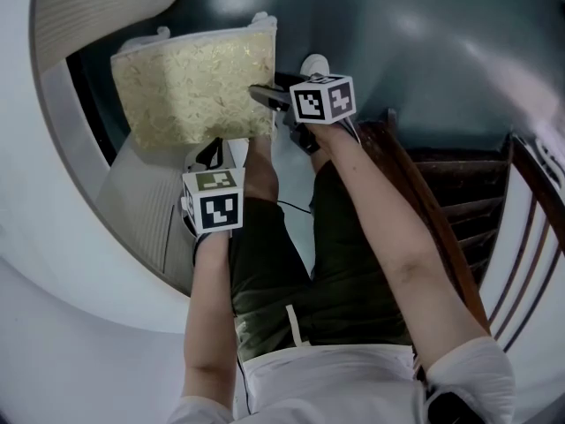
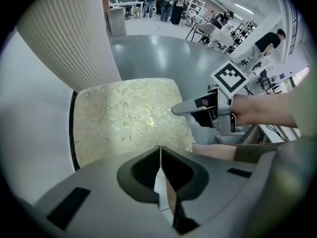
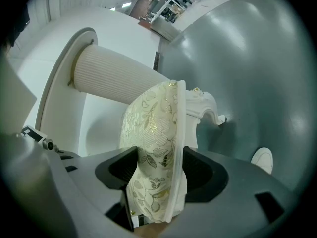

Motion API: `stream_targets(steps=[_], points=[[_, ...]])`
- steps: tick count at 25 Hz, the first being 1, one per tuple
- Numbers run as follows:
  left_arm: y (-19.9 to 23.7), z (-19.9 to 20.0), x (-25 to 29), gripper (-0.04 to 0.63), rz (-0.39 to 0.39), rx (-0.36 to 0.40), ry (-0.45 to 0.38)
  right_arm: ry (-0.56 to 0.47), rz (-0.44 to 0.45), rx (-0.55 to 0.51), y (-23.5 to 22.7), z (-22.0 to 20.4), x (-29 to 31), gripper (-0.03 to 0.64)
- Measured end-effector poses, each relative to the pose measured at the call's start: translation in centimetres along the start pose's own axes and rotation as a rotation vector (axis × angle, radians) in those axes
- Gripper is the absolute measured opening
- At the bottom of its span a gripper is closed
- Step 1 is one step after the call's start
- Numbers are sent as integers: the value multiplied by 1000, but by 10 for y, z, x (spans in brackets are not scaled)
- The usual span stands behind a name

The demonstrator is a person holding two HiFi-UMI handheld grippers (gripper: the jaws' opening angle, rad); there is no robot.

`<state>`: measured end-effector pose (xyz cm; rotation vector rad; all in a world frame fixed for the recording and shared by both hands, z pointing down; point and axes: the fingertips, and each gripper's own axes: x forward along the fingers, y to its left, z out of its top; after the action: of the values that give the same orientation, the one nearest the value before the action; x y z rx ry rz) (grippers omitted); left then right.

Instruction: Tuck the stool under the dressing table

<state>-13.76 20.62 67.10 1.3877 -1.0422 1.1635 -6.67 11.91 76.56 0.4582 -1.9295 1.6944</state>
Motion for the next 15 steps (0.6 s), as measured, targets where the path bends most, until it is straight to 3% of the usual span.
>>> stream_targets(steps=[15], points=[[-43, 14, 2, 9, 62, -42, -5, -21, 69, -43, 4, 12, -7, 284]])
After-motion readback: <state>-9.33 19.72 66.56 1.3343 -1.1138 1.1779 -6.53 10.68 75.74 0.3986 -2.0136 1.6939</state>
